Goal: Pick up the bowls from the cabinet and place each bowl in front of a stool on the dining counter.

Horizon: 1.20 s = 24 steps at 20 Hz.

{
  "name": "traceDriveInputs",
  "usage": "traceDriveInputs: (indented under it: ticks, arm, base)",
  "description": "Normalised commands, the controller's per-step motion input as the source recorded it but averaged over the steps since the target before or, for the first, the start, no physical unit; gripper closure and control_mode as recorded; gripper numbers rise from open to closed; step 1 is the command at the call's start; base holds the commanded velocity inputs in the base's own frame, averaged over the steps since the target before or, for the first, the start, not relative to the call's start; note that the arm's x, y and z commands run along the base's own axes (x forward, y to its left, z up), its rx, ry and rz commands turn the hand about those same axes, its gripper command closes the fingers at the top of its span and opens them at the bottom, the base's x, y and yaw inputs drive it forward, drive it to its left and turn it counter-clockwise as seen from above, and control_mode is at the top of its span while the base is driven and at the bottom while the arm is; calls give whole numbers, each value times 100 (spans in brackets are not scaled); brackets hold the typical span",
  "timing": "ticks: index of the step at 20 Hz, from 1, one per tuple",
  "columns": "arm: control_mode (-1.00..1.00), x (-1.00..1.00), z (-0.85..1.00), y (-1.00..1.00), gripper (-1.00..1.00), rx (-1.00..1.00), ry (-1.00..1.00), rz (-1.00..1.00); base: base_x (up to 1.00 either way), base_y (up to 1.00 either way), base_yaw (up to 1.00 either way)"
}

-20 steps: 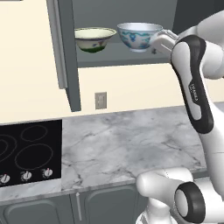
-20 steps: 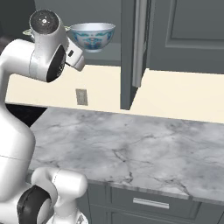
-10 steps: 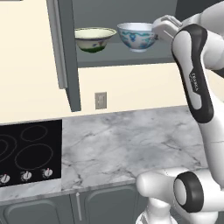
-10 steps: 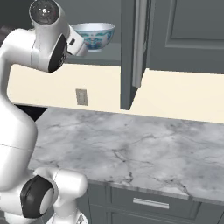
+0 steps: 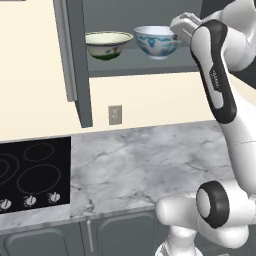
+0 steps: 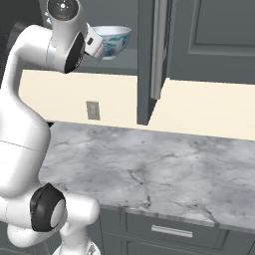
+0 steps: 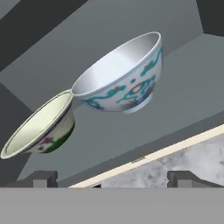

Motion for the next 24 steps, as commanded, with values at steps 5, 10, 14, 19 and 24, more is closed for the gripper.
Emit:
traceDriveInputs:
  ticks: [5, 10, 14, 19, 24]
  arm:
    - [-100, 57, 0, -3, -100, 0, 0, -2]
    - [-100, 65, 0, -5, -100, 0, 0, -3]
    - [-100, 72, 0, -5, -100, 0, 0, -5]
    - [-100, 62, 0, 0, -100, 0, 0, -6]
    - [-100, 41, 0, 0, -100, 0, 0, -5]
  base:
    - [0, 0, 0]
    - [0, 0, 0]
    - [0, 0, 0]
    - [0, 0, 0]
    - [0, 0, 0]
